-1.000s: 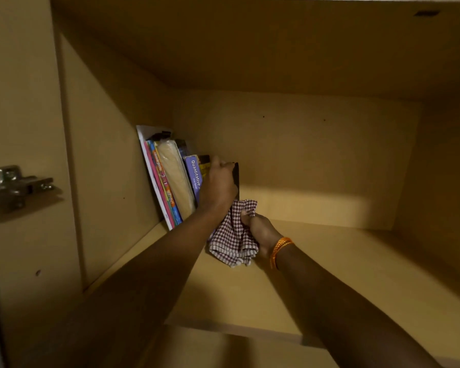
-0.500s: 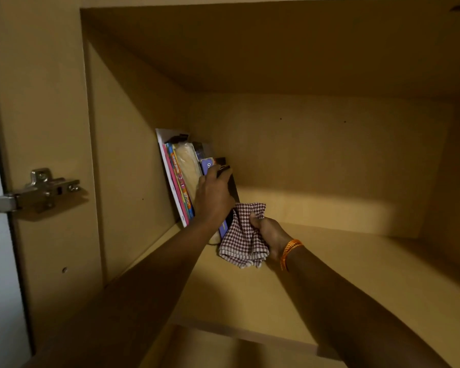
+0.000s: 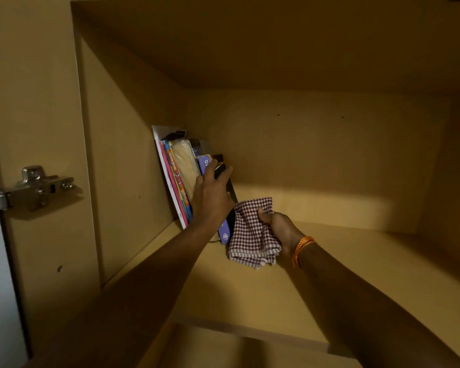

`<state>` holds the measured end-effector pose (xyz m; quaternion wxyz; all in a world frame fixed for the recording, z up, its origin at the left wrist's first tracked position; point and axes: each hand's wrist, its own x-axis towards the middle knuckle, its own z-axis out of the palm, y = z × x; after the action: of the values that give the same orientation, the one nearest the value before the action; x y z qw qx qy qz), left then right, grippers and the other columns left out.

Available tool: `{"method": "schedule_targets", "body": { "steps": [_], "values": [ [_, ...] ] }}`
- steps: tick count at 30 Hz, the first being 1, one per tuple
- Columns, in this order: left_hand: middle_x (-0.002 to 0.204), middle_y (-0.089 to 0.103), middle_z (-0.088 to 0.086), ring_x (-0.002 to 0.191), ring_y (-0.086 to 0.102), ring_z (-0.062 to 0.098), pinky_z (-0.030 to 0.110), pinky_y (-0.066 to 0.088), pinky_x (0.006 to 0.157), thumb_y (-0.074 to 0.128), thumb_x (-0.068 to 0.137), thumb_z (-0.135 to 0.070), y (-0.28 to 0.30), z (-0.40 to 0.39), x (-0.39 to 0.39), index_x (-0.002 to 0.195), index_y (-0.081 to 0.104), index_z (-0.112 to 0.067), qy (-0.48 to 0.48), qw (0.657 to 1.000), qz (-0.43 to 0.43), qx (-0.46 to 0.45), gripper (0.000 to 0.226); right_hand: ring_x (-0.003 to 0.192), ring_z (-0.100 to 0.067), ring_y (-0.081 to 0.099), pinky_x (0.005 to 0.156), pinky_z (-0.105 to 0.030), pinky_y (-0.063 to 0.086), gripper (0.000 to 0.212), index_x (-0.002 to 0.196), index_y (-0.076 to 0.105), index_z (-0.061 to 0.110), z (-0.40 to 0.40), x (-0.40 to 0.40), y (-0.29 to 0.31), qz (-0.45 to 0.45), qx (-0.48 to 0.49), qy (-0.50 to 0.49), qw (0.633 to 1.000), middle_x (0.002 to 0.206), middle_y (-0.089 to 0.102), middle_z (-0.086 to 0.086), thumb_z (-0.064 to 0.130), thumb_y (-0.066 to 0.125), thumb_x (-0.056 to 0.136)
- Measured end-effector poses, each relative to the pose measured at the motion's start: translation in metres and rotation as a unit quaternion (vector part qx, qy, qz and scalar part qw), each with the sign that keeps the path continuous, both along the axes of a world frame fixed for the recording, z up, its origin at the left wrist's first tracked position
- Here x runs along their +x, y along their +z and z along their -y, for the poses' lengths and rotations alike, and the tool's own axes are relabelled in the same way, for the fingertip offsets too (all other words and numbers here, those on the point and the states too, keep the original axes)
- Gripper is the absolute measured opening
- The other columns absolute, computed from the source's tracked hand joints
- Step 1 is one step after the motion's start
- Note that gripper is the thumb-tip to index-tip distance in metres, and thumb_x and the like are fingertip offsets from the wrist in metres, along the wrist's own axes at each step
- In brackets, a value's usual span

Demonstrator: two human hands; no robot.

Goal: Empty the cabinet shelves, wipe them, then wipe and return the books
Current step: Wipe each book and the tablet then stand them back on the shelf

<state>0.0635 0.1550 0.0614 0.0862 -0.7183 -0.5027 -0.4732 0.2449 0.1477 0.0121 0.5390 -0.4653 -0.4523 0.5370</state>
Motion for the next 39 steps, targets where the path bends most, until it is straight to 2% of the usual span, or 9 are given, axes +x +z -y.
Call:
{"method": "schedule_targets", "body": {
  "steps": [5,10,18,25,31,33,35,37,39],
  "values": [
    [0.165,0.022,0.008,0.143,0.034,0.032,0.046,0.051,0.101,0.069,0.088,-0.005,-0.001,0.002,0.005,0.152,0.044,-0.026,-0.013,1.0,0.016,-0.009,0.072,0.11,-0.038,0.067,0.098,-0.051,0.053,0.038,0.122,0.061,-0.003,0.009,0.004,0.001,-0.008,-0.005,0.014,1.0,0.115,0.072,-0.02,0.03,0.055,0.102],
    [0.165,0.022,0.007,0.138,0.037,0.033,0.047,0.054,0.096,0.069,0.088,-0.007,-0.002,0.004,0.004,0.151,0.044,-0.027,-0.001,1.0,0.006,0.001,0.071,0.111,-0.037,0.067,0.104,-0.053,0.049,0.041,0.124,0.061,-0.002,0.013,0.0,0.002,-0.003,-0.004,0.001,1.0,0.116,0.072,-0.018,0.032,0.056,0.101],
    [0.166,0.019,0.005,0.138,0.036,0.032,0.045,0.053,0.097,0.071,0.087,-0.012,-0.007,0.005,0.004,0.152,0.042,-0.028,0.013,1.0,-0.008,-0.003,0.073,0.11,-0.037,0.067,0.102,-0.052,0.051,0.038,0.122,0.061,-0.001,0.024,-0.001,0.007,0.01,0.0,-0.007,1.0,0.116,0.072,-0.019,0.031,0.054,0.102],
    [0.164,0.024,0.004,0.134,0.036,0.032,0.044,0.048,0.096,0.072,0.085,-0.023,-0.014,0.01,0.007,0.148,0.047,-0.031,0.057,0.997,-0.042,0.022,0.069,0.107,-0.037,0.068,0.095,-0.049,0.054,0.037,0.121,0.062,-0.002,0.033,0.004,0.011,-0.02,0.011,-0.013,1.0,0.11,0.074,-0.018,0.029,0.053,0.102],
    [0.156,0.032,0.004,0.131,0.036,0.03,0.044,0.044,0.096,0.069,0.087,-0.034,-0.015,0.022,0.01,0.144,0.05,-0.035,0.076,0.996,-0.036,0.027,0.061,0.106,-0.037,0.069,0.087,-0.046,0.056,0.036,0.123,0.061,-0.001,0.049,0.009,0.019,-0.059,0.053,-0.028,0.996,0.115,0.072,-0.019,0.026,0.055,0.101],
    [0.145,0.04,0.004,0.126,0.039,0.027,0.04,0.045,0.092,0.062,0.091,-0.043,-0.017,0.03,0.014,0.142,0.051,-0.031,0.043,0.998,-0.006,0.04,0.053,0.109,-0.038,0.068,0.09,-0.048,0.056,0.037,0.126,0.06,-0.001,0.056,0.009,0.023,-0.063,0.076,-0.033,0.995,0.118,0.071,-0.019,0.026,0.055,0.1],
    [0.136,0.045,0.004,0.124,0.042,0.024,0.037,0.044,0.092,0.056,0.095,-0.051,-0.021,0.038,0.022,0.14,0.051,-0.028,-0.03,0.999,0.037,0.022,0.051,0.106,-0.036,0.07,0.085,-0.046,0.058,0.034,0.125,0.06,-0.001,0.065,0.008,0.028,-0.062,0.108,-0.033,0.992,0.119,0.071,-0.019,0.021,0.057,0.1],
    [0.133,0.051,0.002,0.124,0.048,0.021,0.037,0.046,0.096,0.057,0.093,-0.057,-0.024,0.047,0.03,0.138,0.048,-0.028,-0.121,0.987,0.094,-0.046,0.054,0.101,-0.034,0.072,0.079,-0.042,0.06,0.031,0.122,0.062,-0.002,0.075,0.006,0.032,-0.052,0.139,-0.041,0.988,0.116,0.071,-0.021,0.016,0.06,0.098],
    [0.135,0.057,-0.001,0.122,0.055,0.019,0.041,0.052,0.098,0.066,0.087,-0.06,-0.026,0.055,0.037,0.139,0.044,-0.029,-0.189,0.955,0.169,-0.152,0.065,0.102,-0.036,0.071,0.081,-0.043,0.06,0.03,0.121,0.063,-0.004,0.083,0.005,0.035,-0.049,0.157,-0.052,0.985,0.116,0.071,-0.023,0.013,0.063,0.096]
  ]
}}
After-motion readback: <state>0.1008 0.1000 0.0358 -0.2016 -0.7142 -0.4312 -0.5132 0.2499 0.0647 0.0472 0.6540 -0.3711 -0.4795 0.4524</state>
